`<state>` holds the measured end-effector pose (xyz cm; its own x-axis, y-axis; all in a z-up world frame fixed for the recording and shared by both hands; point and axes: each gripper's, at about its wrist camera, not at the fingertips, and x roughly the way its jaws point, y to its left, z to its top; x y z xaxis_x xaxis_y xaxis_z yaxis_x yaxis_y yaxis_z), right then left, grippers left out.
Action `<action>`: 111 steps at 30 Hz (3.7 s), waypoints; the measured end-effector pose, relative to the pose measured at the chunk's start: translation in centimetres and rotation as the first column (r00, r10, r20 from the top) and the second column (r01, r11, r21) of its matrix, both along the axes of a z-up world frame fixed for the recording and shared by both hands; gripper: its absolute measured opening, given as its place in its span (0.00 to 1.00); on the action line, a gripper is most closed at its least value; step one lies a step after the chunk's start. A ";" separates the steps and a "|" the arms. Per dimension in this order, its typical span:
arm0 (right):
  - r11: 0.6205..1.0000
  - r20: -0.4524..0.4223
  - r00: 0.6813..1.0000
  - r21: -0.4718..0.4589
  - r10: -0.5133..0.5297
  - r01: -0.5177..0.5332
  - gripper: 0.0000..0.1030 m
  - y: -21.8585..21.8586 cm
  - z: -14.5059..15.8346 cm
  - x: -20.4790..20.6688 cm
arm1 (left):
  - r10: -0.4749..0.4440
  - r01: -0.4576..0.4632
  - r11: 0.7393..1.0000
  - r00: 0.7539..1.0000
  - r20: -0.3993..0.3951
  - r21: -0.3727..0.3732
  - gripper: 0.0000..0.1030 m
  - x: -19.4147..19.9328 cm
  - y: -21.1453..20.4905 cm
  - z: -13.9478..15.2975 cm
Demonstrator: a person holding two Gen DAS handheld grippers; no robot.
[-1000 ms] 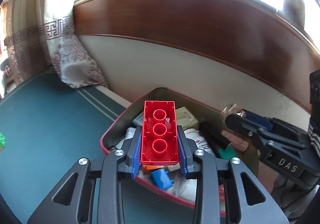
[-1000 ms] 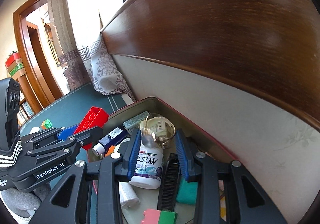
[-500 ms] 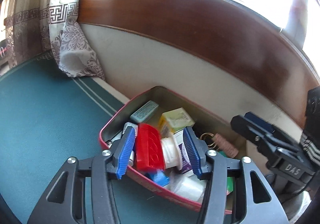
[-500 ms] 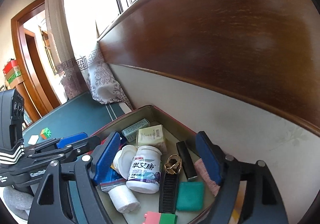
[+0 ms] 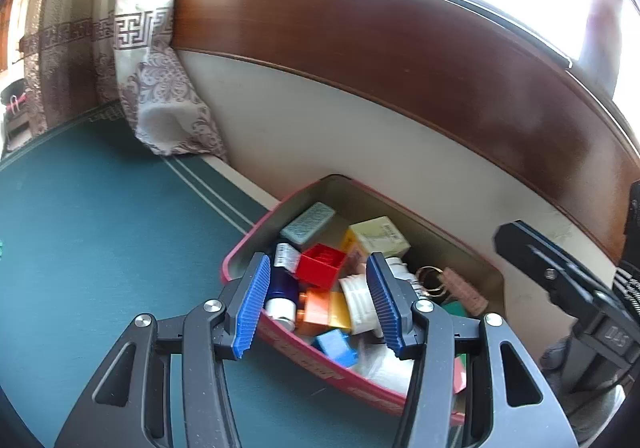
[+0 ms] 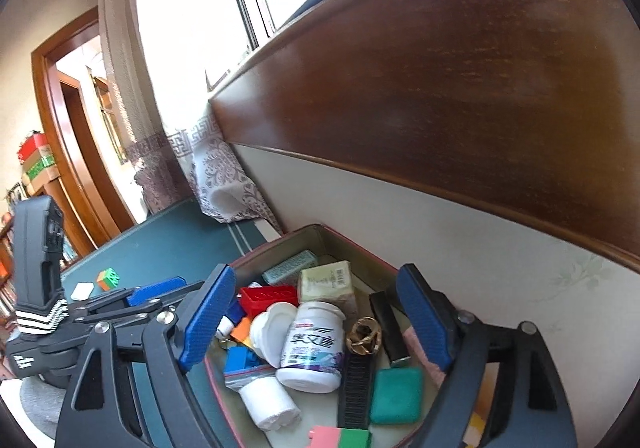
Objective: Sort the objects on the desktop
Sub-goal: 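Withdraw both open tools from the tin back over the table, then grasp the white paper packet with the left tool, then grasp the orange-green brick with the right tool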
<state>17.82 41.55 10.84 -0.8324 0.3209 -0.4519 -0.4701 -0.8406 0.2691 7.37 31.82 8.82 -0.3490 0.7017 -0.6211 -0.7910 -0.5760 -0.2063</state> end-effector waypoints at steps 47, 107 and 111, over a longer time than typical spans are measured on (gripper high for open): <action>0.886 0.094 0.882 -0.009 0.463 -0.464 0.93 -17.8 -2.4 -18.8 | 0.715 -0.724 0.681 0.690 -0.112 -0.113 0.52 -20.0 -33.8 -2.1; 0.795 0.270 0.763 -0.013 0.587 -0.607 0.93 -27.4 -7.9 -37.9 | 0.758 -0.761 0.642 0.648 -0.077 -0.091 0.68 -23.4 -37.2 -4.8; 0.776 0.289 0.735 -0.047 0.613 -0.629 0.93 -28.3 -8.3 -39.9 | 0.775 -0.776 0.623 0.630 -0.059 -0.101 0.68 -23.8 -37.7 -5.3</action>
<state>-22.11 13.22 2.49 -0.6994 -0.1946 -0.6878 0.1150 -0.9803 0.1603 -16.39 -5.92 3.55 -0.7387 0.0989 -0.6668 -0.0427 -0.9941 -0.1002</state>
